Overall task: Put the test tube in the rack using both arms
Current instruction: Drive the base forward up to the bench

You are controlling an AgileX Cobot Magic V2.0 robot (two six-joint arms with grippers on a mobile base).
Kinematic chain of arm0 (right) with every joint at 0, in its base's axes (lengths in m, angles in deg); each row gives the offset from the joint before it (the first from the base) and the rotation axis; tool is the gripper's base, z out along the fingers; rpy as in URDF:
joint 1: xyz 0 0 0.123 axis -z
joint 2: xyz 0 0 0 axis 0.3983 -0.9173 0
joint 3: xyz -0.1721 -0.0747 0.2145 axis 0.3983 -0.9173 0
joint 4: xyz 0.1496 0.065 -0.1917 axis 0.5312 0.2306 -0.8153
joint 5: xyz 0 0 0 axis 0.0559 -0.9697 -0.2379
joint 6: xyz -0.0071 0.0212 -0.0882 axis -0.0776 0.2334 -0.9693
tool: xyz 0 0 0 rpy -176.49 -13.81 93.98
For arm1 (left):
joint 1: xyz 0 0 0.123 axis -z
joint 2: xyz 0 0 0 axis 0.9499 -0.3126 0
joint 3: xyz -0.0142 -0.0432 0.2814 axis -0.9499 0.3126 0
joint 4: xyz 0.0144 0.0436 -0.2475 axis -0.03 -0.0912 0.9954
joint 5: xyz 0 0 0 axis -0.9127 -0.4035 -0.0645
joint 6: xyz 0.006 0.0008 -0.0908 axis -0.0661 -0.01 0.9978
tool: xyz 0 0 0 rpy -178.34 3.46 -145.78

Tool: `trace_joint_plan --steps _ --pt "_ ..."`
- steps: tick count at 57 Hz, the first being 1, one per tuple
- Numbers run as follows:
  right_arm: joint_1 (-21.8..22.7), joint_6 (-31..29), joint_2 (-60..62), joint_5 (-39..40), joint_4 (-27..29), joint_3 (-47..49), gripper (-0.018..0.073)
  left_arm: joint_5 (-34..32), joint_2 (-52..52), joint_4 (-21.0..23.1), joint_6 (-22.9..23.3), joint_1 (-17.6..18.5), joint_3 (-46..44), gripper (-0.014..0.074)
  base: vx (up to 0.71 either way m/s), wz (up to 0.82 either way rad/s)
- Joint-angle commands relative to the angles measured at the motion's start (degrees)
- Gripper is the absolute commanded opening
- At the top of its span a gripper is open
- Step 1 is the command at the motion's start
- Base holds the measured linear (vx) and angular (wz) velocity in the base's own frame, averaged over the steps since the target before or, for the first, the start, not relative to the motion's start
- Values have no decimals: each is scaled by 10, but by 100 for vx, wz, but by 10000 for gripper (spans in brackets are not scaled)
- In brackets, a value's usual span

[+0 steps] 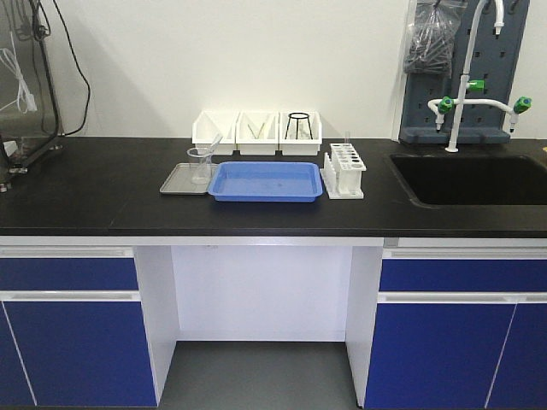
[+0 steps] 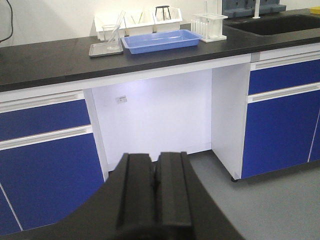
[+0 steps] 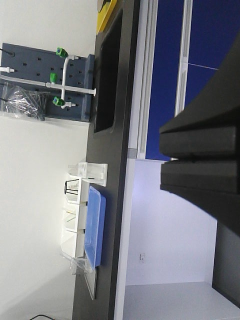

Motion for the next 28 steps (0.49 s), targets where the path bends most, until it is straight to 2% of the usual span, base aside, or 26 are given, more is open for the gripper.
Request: trace_joint_plan --steps 1,28 --pt "1 -4 5 48 -6 -11 -10 -47 7 5 2 -1 -17 -4 0 0" --pt "1 -4 5 48 -6 -11 -10 -47 7 5 2 -1 -17 -4 0 0"
